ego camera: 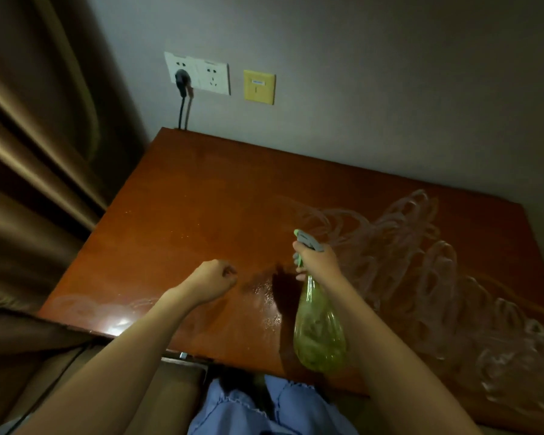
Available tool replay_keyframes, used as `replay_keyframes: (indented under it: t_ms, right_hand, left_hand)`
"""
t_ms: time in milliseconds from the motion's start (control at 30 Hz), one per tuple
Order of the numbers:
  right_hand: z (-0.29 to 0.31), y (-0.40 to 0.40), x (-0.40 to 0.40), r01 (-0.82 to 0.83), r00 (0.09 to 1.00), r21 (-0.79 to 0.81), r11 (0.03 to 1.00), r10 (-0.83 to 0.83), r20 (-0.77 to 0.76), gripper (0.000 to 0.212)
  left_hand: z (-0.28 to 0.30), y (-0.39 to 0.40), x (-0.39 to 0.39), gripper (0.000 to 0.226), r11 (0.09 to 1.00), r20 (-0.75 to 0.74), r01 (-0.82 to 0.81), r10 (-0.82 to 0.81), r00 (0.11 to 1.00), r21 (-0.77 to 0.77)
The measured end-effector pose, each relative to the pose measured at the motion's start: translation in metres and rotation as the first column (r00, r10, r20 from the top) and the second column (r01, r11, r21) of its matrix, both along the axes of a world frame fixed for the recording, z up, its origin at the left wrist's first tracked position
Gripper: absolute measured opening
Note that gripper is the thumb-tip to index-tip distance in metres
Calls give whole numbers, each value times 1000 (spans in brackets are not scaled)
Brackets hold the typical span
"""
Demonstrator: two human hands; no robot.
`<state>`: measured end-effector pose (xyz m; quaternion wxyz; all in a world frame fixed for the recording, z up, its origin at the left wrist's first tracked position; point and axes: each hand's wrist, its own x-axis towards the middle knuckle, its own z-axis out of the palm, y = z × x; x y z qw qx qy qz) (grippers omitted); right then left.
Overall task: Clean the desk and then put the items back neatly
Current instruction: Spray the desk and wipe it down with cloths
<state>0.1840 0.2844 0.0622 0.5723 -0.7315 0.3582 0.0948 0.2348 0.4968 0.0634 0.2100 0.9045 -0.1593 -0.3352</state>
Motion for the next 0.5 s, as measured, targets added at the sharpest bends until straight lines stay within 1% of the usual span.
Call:
replay_keyframes:
  t_ms: [67, 100, 133, 233, 300, 367, 433, 500]
  right_hand:
    - [1, -4, 11, -20, 998, -75, 997, 15, -63, 24]
    - [0, -7, 15, -22, 993, -96, 995, 11, -117, 25]
    - [-1, -11, 18, -9, 991, -104, 994, -5, -136, 25]
    - [4, -25, 36, -9, 997, -103, 995, 1, -76, 23]
    - [7, -34, 51, -10, 999, -46, 999, 7, -53, 20]
    - [8, -42, 68, -22, 999, -4, 1000, 22, -35, 23]
    - [8, -51, 85, -23, 1000, -5, 1000, 23, -21, 25]
    - [7, -59, 103, -56, 998, -32, 998, 56, -5, 27]
  left_hand:
    - [0, -6, 8, 33, 1000, -10, 7, -7, 1000, 10]
    - [0, -8, 11, 33, 1000, -11, 7, -6, 1000, 12]
    - [2, -10, 14, 33, 1000, -14, 4, -4, 1000, 9]
    - [5, -14, 25, 34, 1000, -4, -25, 25, 1000, -6]
    - [7, -16, 35, 33, 1000, -20, -13, 13, 1000, 11]
    - [7, -21, 50, 32, 998, -12, -51, 51, 999, 21]
    - [7, -28, 60, 33, 995, 2, -94, 94, 996, 16]
    - [8, -40, 67, 33, 996, 13, -88, 88, 996, 18]
